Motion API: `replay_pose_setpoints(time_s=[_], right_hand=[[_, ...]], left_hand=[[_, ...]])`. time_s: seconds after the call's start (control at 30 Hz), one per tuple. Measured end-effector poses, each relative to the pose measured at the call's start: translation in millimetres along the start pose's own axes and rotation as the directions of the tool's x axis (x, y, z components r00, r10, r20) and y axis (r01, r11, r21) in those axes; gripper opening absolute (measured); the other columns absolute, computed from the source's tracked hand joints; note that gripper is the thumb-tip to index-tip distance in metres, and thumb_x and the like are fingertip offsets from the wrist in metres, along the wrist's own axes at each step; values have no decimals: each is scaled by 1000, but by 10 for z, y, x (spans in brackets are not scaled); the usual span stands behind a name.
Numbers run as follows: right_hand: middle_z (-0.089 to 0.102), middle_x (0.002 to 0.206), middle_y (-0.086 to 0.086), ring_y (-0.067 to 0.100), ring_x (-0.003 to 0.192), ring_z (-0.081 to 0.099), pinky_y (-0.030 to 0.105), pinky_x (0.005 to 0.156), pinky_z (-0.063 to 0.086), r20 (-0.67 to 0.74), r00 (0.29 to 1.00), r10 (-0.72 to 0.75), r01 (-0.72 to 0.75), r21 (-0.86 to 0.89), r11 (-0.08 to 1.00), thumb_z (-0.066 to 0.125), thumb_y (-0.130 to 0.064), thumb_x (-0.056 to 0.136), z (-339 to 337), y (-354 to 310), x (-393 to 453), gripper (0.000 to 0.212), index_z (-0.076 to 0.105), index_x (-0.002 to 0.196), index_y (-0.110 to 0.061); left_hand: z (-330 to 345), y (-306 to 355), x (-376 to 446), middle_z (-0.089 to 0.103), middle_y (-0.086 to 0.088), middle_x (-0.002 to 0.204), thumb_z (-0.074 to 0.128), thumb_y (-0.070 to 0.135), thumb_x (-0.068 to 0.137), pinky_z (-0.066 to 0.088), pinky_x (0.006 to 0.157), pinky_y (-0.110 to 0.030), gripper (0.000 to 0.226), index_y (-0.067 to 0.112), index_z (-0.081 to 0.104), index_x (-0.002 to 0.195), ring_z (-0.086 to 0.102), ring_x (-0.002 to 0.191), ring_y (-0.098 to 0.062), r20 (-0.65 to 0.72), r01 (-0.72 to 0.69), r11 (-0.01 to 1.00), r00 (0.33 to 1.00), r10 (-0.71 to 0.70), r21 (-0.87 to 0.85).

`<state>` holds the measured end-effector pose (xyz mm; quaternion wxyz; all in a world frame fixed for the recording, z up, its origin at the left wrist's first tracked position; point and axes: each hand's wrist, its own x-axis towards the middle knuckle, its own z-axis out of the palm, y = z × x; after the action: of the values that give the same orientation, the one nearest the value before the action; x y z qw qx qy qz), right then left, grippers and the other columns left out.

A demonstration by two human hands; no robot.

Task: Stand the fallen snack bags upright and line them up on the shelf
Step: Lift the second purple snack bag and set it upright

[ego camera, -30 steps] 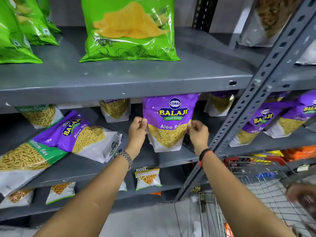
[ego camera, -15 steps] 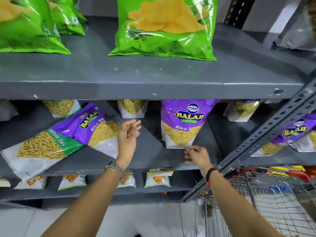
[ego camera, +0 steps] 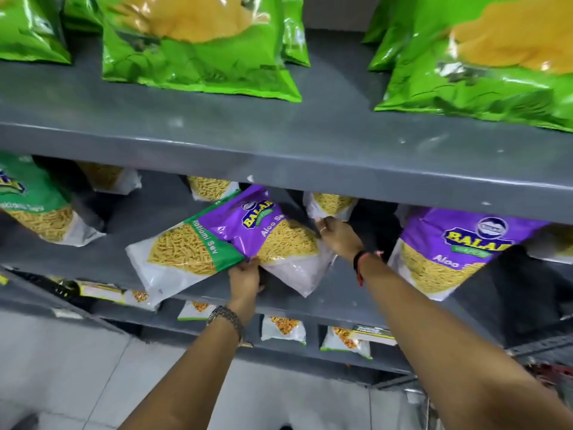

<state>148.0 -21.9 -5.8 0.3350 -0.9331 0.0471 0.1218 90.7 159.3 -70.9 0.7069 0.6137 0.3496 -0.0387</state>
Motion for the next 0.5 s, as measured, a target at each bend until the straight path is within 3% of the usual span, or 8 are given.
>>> replay_pose_setpoints(time_s=[0.1, 0.23, 0.4, 0.47, 0.5], right_hand=[[48, 138, 26, 36, 128, 43, 34, 103, 32, 159, 986, 48, -32, -97, 995, 19, -36, 99, 77, -162, 240, 55, 49, 127, 1], [49, 140, 18, 30, 129, 44, 33, 107, 29, 183, 980, 80, -71, -55, 996, 23, -34, 97, 218, -153, 330, 50, 54, 124, -7], [63, 108, 9, 27, 101, 59, 28, 85, 44, 149, 973, 177, -211, 254, 944, 44, -34, 91, 438, 55, 94, 41, 64, 108, -2], [70, 90, 12, 21, 79, 61, 26, 70, 54, 139, 975, 174, -214, 371, 904, 52, -33, 88, 537, 152, -75, 31, 68, 87, -6], [67, 77, 8, 16, 69, 59, 21, 60, 50, 124, 974, 187, -222, 402, 888, 54, -33, 87, 593, 187, -183, 28, 66, 78, -10]], left_hand=[[-39, -11, 83, 56, -9, 90, 48, 33, 90, 48, 58, -29, 27, 9, 50, 104, 56, 76, -21, 88, 42, 998, 995, -46, 44], [-61, 48, 93, 57, -11, 89, 40, 24, 95, 47, 63, -26, 21, 14, 50, 79, 56, 69, -14, 146, 49, 999, 988, -49, 7], [-273, -40, -19, 57, -12, 103, 36, 16, 95, 55, 60, -27, 15, 10, 46, 104, 60, 77, -19, 226, 39, 986, 974, -1, -165], [-400, -75, -114, 59, -11, 96, 34, 17, 95, 55, 51, -24, 16, 13, 48, 101, 61, 74, -20, 233, 8, 986, 972, 31, -164], [-476, -95, -154, 60, -10, 90, 34, 18, 95, 54, 48, -23, 15, 15, 49, 95, 61, 70, -19, 238, -13, 989, 970, 49, -149]])
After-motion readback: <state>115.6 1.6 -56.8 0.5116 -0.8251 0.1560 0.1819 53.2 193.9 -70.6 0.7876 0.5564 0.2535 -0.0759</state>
